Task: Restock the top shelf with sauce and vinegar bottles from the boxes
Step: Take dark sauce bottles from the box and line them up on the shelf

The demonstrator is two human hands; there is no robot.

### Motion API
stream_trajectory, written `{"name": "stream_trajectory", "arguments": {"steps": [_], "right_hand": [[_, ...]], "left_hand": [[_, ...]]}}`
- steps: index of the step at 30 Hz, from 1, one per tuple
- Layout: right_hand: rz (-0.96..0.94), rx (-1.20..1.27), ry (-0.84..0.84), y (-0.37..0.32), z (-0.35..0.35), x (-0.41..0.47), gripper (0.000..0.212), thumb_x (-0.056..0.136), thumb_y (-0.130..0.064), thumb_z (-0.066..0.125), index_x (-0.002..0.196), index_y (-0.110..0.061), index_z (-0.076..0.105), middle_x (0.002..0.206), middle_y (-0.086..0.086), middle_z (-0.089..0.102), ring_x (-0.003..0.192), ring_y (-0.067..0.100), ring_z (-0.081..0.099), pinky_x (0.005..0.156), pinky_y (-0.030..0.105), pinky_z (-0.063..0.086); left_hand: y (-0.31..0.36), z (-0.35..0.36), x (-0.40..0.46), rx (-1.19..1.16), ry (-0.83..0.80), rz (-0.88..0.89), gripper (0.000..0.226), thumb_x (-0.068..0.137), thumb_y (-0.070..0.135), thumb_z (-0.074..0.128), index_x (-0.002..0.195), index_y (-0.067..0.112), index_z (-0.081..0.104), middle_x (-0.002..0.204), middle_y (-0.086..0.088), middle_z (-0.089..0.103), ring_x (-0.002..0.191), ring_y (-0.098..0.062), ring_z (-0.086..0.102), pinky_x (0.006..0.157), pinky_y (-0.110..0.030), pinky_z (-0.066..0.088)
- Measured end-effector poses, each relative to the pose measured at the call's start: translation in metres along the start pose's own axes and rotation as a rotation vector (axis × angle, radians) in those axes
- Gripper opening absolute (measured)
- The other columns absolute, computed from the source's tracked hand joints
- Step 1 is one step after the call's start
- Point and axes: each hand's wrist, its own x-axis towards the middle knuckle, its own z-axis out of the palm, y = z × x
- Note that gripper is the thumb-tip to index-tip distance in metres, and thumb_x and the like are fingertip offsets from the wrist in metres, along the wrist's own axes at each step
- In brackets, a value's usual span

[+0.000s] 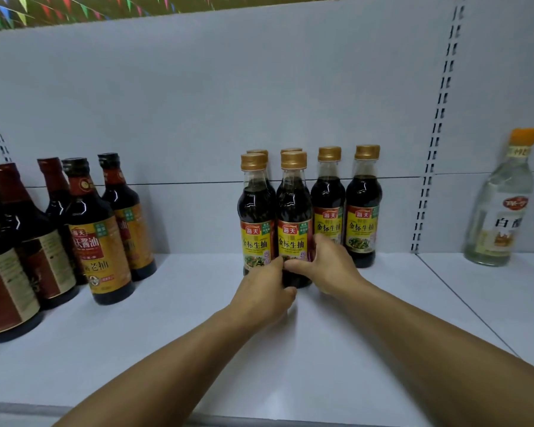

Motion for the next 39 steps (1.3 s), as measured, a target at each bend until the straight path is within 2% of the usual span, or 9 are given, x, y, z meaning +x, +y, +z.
{"name": "stream_trajectory", "arguments": {"steps": [6,11,17,22,25,30,33,36,39], "right_hand": [[-0.002,0.002,0.003,0.004,0.003,0.001,0.050,0.070,-0.055,0.078,0.105,-0.023,0.059,0.100,-0.007,0.068,0.091,0.015,0.065,0.082,0.040,0.056],[-0.025,-0.012,0.001,0.004,0.002,-0.001,0.048,0.073,-0.054,0.076,0.107,-0.023,0.062,0.101,-0.006,0.070,0.091,0.016,0.065,0.081,0.040,0.056],[-0.030,-0.024,-0.022,0.002,0.000,-0.004,0.044,0.076,-0.053,0.073,0.109,-0.027,0.062,0.102,-0.008,0.071,0.094,0.015,0.066,0.083,0.041,0.056],[-0.001,-0.001,-0.079,-0.003,-0.005,-0.009,0.051,0.078,-0.049,0.073,0.119,-0.026,0.054,0.113,-0.007,0.068,0.103,0.017,0.065,0.090,0.043,0.054],[0.036,-0.053,-0.094,-0.008,-0.007,-0.018,0.049,0.082,-0.045,0.072,0.119,-0.022,0.051,0.110,-0.005,0.066,0.101,0.019,0.064,0.089,0.043,0.054],[0.037,-0.198,-0.045,-0.021,-0.010,-0.043,0.027,0.088,-0.041,0.062,0.103,-0.018,0.059,0.095,0.000,0.066,0.086,0.022,0.062,0.078,0.044,0.055],[0.027,-0.262,-0.049,-0.036,-0.013,-0.059,0.028,0.090,-0.039,0.057,0.091,-0.012,0.060,0.082,0.004,0.064,0.079,0.025,0.061,0.070,0.040,0.053],[-0.005,-0.279,-0.037,-0.050,-0.014,-0.078,0.025,0.090,-0.039,0.054,0.085,-0.015,0.055,0.078,0.003,0.061,0.077,0.026,0.060,0.062,0.036,0.048],[-0.043,-0.268,-0.028,-0.065,-0.017,-0.101,0.028,0.091,-0.036,0.053,0.072,-0.018,0.044,0.071,0.001,0.053,0.070,0.025,0.054,0.056,0.032,0.039]], "left_hand": [[-0.001,0.002,-0.001,-0.020,-0.007,-0.007,0.040,0.089,0.016,0.057,0.127,0.022,0.053,0.122,0.000,0.065,0.112,-0.020,0.061,0.096,-0.038,0.052],[0.001,-0.001,-0.004,-0.014,-0.012,-0.006,0.035,0.088,0.015,0.055,0.122,0.021,0.054,0.117,0.002,0.065,0.106,-0.019,0.061,0.091,-0.032,0.052],[0.003,-0.004,-0.013,-0.026,-0.053,-0.030,0.039,0.089,0.018,0.055,0.128,0.023,0.052,0.119,0.001,0.063,0.108,-0.018,0.060,0.094,-0.036,0.052],[0.002,-0.009,-0.025,0.005,-0.088,-0.069,0.033,0.092,0.022,0.054,0.125,0.019,0.050,0.120,-0.005,0.061,0.111,-0.022,0.058,0.096,-0.038,0.051],[0.000,-0.015,-0.034,0.025,-0.103,-0.090,0.039,0.094,0.023,0.053,0.132,0.017,0.048,0.123,-0.006,0.060,0.113,-0.022,0.057,0.097,-0.036,0.050],[-0.003,-0.024,-0.049,0.038,-0.106,-0.084,0.057,0.094,0.027,0.053,0.149,0.019,0.035,0.144,-0.005,0.050,0.129,-0.021,0.049,0.106,-0.036,0.043],[-0.002,-0.029,-0.059,0.047,-0.100,-0.076,0.059,0.096,0.028,0.052,0.151,0.020,0.032,0.146,-0.006,0.048,0.132,-0.023,0.047,0.108,-0.036,0.042],[0.002,-0.034,-0.071,0.053,-0.084,-0.063,0.058,0.097,0.030,0.052,0.151,0.020,0.032,0.145,-0.007,0.049,0.131,-0.023,0.048,0.108,-0.037,0.041],[0.005,-0.040,-0.088,0.062,-0.084,-0.053,0.058,0.098,0.032,0.051,0.151,0.019,0.031,0.146,-0.007,0.049,0.132,-0.023,0.048,0.109,-0.036,0.040]]}}
